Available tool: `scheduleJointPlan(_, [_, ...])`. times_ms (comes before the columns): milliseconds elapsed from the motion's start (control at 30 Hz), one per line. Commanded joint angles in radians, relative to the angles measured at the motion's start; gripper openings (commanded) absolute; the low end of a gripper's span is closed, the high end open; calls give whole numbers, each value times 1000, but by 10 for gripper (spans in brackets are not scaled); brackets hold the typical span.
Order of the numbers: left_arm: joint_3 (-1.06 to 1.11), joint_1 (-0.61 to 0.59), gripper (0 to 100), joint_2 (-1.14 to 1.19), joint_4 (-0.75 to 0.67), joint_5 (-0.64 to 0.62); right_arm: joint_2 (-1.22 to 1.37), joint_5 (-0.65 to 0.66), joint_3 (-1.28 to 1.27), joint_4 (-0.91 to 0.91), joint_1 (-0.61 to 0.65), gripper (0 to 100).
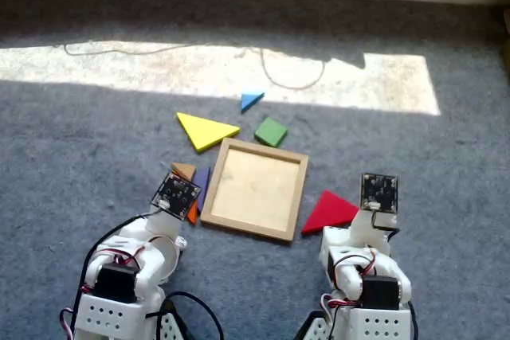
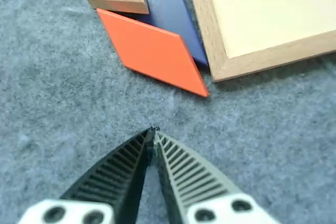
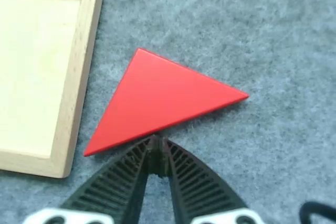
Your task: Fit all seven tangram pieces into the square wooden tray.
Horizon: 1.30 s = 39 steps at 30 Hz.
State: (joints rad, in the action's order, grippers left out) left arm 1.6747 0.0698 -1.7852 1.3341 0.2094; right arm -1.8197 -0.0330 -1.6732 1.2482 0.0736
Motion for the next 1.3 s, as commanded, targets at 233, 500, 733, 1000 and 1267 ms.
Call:
scheduleJointPlan(233, [21,13,6,-50,6,9,-18,-11,-147,2,-7,14])
scheduleJointPlan(500, [21,13,6,-50,6,9,-18,-11,-147,2,62,14])
scheduleJointPlan(733, [21,13,6,-50,6,9,-18,-11,-147,2,166,14])
scheduleJointPlan(1000, [21,13,6,-50,6,9,-18,-15,-134,16,142,14])
scheduleJointPlan(1267, [21,13,6,-50,6,9,-18,-9,2,45,22,14])
